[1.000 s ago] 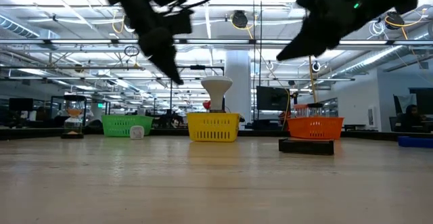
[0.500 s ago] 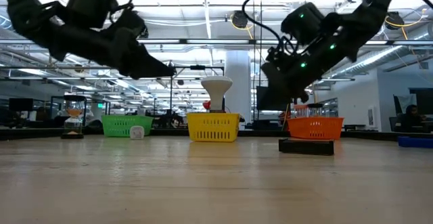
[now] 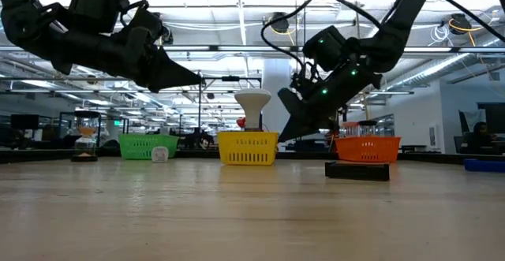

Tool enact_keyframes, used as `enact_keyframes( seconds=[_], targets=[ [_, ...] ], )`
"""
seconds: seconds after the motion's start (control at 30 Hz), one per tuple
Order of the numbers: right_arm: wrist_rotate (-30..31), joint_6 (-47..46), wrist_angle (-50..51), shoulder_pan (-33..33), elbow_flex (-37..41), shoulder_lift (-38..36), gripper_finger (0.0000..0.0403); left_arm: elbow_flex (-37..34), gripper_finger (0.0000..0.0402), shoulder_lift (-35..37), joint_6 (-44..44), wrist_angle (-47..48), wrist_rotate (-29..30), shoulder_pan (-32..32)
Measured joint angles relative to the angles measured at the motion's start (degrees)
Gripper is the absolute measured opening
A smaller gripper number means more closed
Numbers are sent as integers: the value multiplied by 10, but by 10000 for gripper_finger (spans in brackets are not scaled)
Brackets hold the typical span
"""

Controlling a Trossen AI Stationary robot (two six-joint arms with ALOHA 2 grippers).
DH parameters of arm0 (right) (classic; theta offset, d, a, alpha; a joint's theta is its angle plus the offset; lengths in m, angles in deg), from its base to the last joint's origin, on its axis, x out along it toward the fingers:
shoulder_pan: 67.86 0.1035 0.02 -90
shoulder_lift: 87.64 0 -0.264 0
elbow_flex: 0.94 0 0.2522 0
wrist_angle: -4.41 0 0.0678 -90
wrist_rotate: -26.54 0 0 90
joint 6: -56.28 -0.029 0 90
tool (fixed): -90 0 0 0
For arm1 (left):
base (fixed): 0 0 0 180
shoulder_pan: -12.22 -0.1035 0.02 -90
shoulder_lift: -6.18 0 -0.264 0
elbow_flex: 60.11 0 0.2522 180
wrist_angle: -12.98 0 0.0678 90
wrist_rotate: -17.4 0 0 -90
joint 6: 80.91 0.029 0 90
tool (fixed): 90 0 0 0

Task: Pick & Place Office items
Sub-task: Adjust the yellow bin, then put the black orange hourglass into the orange bin

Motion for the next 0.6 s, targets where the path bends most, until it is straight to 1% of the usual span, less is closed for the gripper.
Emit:
enact_keyframes(
  seconds=[0.07, 0.23, 0.33, 0.37, 0.43, 0.5, 0.6],
  targets=[
    [-1, 1, -3, -1, -7, 6, 0, 0, 26, 0, -4, 0, 0, 3],
    [0, 17, 7, 0, -9, -5, 0, 0, 26, 2, -52, 7, 0, 9],
    [0, 35, 30, 2, -9, -40, 0, 2, 26, 39, -75, 45, 4, 8],
    [1, 43, 44, 4, -9, -55, 0, 7, 26, 58, -81, 71, 12, 8],
    [3, 57, 80, 14, -4, -91, 0, 22, 26, 101, -86, 156, 31, 8],
    [3, 70, 97, 27, 2, -127, 0, 49, 26, 148, -86, 266, 50, 8],
    [3, 74, 142, 53, 19, -184, 0, 111, 26, 214, -106, 464, 92, 8]
  ],
)
